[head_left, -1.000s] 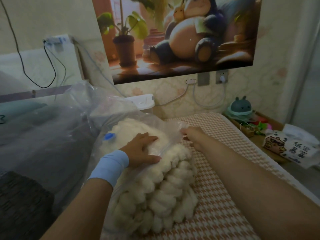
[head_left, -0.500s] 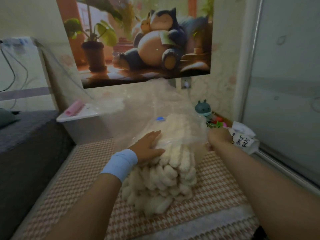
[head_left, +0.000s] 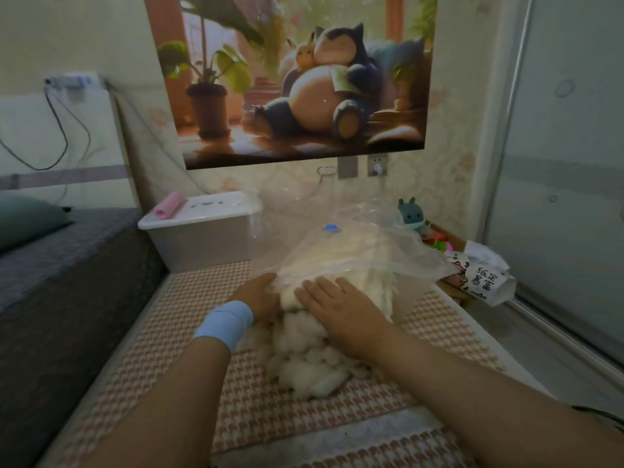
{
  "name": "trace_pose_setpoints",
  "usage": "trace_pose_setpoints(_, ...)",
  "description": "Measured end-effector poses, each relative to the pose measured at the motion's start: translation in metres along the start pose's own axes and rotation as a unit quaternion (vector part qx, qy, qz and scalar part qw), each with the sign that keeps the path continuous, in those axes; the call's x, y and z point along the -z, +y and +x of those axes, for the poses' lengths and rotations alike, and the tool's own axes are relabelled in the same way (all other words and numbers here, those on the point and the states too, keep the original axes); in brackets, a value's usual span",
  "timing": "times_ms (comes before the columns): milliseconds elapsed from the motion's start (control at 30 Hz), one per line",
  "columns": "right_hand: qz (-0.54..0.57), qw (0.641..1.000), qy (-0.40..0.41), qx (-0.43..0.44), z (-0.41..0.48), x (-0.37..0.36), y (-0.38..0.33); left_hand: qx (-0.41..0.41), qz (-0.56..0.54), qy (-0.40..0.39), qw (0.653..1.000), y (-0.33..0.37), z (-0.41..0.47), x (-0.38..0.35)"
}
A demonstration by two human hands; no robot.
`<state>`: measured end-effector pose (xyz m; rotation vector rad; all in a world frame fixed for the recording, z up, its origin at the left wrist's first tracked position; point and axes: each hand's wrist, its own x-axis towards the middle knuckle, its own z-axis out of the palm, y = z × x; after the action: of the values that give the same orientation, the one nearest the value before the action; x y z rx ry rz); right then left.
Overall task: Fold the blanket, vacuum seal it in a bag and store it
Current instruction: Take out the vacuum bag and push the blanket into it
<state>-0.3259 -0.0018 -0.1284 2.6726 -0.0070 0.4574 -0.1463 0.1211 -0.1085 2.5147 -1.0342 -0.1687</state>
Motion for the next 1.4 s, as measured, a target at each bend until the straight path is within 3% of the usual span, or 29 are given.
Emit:
trace_pose_setpoints(100,-0.013,0.997,0.065,0.026,0.003,-0.01,0.019,-0.029,-0.007,0.017,0.999,-0.013,-0.004,-0.001)
trace_pose_setpoints(200,0.011,0.997,-0.031,-0.066,-0.001,-0.012,0.029,-0.056,-0.055,0.065,0.995,-0.022,-0.01,-0.005)
trace_pose_setpoints(267,0.024,0.986,-0.102,-0.132,-0.003,-0.015,0.028,-0.077,-0.031,0.14,0.987,-0.032,-0.014,-0.013)
trace_pose_setpoints(333,0.042,0.981,-0.107,-0.157,-0.005,-0.016,0.023,-0.124,-0.004,0.219,0.968,-0.034,-0.022,-0.02)
trace_pose_setpoints(433,0.023,0.983,-0.083,-0.16,-0.01,-0.024,0.032,-0.245,0.054,0.153,0.956,-0.016,-0.035,-0.034)
trace_pose_setpoints(533,0.022,0.975,-0.092,-0.201,-0.015,-0.028,0.039,-0.368,0.152,0.066,0.915,-0.003,-0.038,-0.058)
trace_pose_setpoints(600,0.025,0.972,-0.066,-0.222,-0.016,-0.032,0.042,-0.407,0.204,0.051,0.889,0.002,-0.035,-0.067)
trace_pose_setpoints(733,0.073,0.961,0.033,-0.265,-0.008,-0.036,0.047,-0.454,0.299,0.119,0.831,0.013,-0.035,-0.073)
trace_pose_setpoints(867,0.1,0.949,0.079,-0.287,-0.001,-0.042,0.049,-0.551,0.315,0.204,0.745,0.02,-0.029,-0.087)
trace_pose_setpoints(933,0.184,0.942,0.094,-0.263,-0.004,-0.046,0.052,-0.57,0.289,0.278,0.718,0.024,-0.022,-0.093)
trace_pose_setpoints(1000,0.266,0.937,0.072,-0.216,-0.011,-0.049,0.054,-0.537,0.25,0.326,0.737,0.03,-0.015,-0.098)
trace_pose_setpoints(1067,0.266,0.948,0.016,-0.172,-0.018,-0.049,0.05,-0.442,0.196,0.329,0.811,0.037,-0.008,-0.098)
trace_pose_setpoints(1133,0.225,0.954,-0.071,-0.186,-0.023,-0.052,0.039,-0.319,0.167,0.271,0.893,0.039,-0.003,-0.096)
trace_pose_setpoints(1200,0.161,0.958,-0.107,-0.21,-0.024,-0.054,0.026,-0.223,0.177,0.191,0.939,0.04,0.002,-0.094)
trace_pose_setpoints(1300,0.1,0.958,-0.078,-0.257,-0.018,-0.064,0.01,-0.202,0.164,0.121,0.958,0.041,0.004,-0.088)
trace_pose_setpoints(1400,0.068,0.959,-0.048,-0.272,-0.005,-0.072,0.005,-0.226,0.02,0.093,0.97,0.027,0.002,-0.071)
